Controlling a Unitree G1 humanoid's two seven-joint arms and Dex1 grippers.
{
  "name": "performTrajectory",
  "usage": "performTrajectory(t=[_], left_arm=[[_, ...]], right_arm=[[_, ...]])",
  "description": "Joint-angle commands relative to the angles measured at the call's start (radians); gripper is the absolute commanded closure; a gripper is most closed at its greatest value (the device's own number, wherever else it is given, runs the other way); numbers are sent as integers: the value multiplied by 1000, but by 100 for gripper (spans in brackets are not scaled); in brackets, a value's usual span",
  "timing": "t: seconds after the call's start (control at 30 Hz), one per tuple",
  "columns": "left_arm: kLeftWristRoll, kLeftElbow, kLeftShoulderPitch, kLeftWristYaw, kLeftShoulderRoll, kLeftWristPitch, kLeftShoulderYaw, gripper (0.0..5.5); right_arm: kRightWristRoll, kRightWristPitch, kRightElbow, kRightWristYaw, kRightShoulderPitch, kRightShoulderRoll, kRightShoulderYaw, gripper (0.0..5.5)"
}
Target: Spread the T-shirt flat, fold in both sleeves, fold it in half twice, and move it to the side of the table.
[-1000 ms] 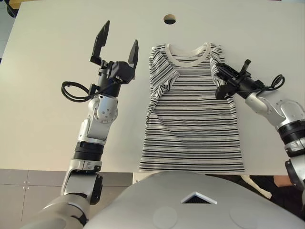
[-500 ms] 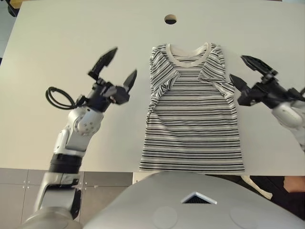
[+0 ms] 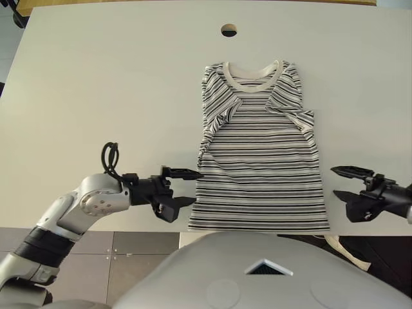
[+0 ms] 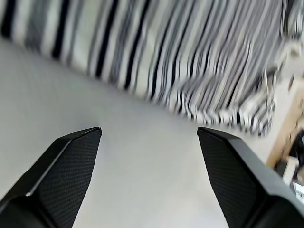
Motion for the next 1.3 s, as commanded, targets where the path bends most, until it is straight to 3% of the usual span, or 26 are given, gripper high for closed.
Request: performTrajectory(t=[0.03, 0.27, 0.6, 1.0, 1.2, 1.3], left_arm=[[3, 4, 15, -81, 11, 16, -58, 150], [-19, -2, 2, -137, 9, 5, -106, 150], [-21, 18, -26, -153, -15, -27, -151, 150], [-9, 93, -66, -139, -56, -79, -167, 362], [-181, 43, -33, -136, -59, -59, -151, 460], [-226, 29, -17, -136, -56, -49, -137, 501]], right_arm=[[20, -16, -48, 123, 44, -38, 75, 174], [108, 0, -136, 259, 50, -85, 81, 174], [174, 31, -173, 362, -65, -59, 160, 174], [254, 28, -186, 393, -123, -43, 196, 404], [352, 49, -176, 375, -167, -11, 173, 518], [341, 46, -147, 356, -151, 15, 174, 540]])
